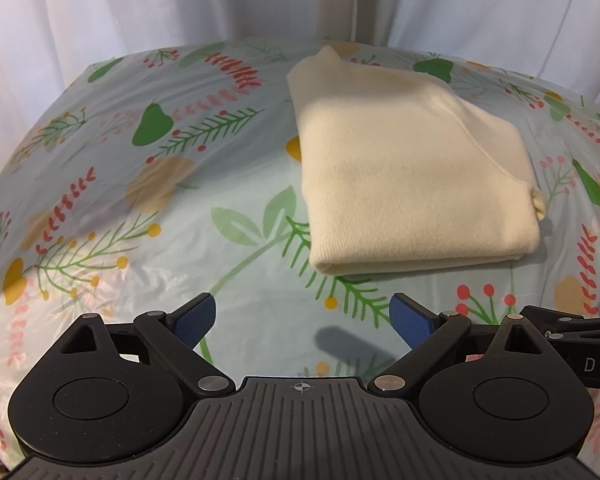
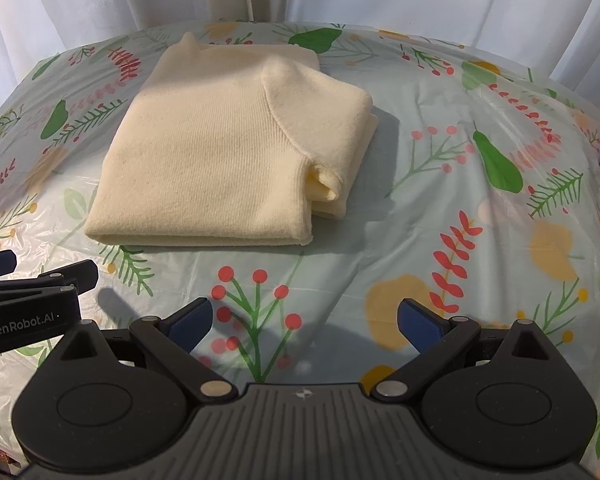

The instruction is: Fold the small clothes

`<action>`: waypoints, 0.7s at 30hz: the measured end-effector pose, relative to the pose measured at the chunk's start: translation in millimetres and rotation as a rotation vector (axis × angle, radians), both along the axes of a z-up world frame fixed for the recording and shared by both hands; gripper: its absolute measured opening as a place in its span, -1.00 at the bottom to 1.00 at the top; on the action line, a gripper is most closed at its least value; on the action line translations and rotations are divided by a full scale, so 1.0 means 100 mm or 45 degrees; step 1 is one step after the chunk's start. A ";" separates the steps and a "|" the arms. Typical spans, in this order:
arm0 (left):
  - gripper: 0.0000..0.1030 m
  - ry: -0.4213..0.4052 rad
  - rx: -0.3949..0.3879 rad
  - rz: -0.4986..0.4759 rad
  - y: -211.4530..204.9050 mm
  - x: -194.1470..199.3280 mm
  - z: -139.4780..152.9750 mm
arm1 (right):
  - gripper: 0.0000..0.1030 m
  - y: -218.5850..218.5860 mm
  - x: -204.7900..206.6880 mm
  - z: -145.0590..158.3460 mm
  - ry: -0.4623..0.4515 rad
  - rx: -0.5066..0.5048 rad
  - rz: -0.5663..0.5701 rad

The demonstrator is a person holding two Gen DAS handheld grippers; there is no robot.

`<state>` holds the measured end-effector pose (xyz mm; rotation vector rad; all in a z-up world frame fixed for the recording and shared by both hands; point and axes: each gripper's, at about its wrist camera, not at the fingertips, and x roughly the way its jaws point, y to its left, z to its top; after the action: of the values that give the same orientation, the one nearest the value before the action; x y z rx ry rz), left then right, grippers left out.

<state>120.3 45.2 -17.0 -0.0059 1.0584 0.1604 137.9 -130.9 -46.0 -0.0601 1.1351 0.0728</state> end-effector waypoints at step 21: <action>0.89 0.008 -0.005 -0.014 -0.01 -0.04 0.03 | 0.92 -0.01 -0.06 0.04 -0.006 0.008 -0.027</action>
<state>115.9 44.1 -13.9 -0.0034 1.0647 0.1484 131.7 -132.4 -41.9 -0.0426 1.1303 0.0575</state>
